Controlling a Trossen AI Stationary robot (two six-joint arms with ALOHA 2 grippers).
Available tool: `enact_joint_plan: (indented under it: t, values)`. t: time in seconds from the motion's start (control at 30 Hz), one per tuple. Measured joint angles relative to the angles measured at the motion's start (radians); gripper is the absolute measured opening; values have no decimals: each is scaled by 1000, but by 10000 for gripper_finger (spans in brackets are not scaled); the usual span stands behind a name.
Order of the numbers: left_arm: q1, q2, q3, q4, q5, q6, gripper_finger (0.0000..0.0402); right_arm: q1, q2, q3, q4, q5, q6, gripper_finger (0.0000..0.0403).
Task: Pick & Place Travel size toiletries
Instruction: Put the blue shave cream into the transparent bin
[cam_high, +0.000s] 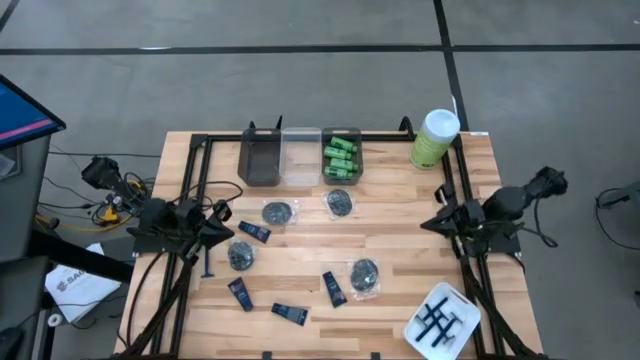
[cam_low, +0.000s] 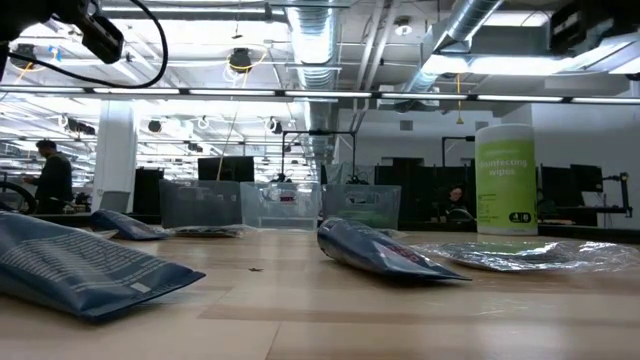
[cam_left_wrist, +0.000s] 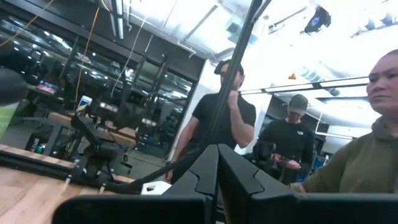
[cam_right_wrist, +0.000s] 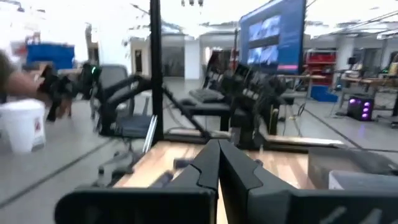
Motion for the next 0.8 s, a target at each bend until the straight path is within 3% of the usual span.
enact_joint_plan:
  t: [0.5,0.8]
  values:
    - [0,1,0,86,0,0,2,-268,-111,-39,-200,-258,30,0]
    - [0,1,0,86,-28,0,2,-357,-104,-208,-9,-322,48,0]
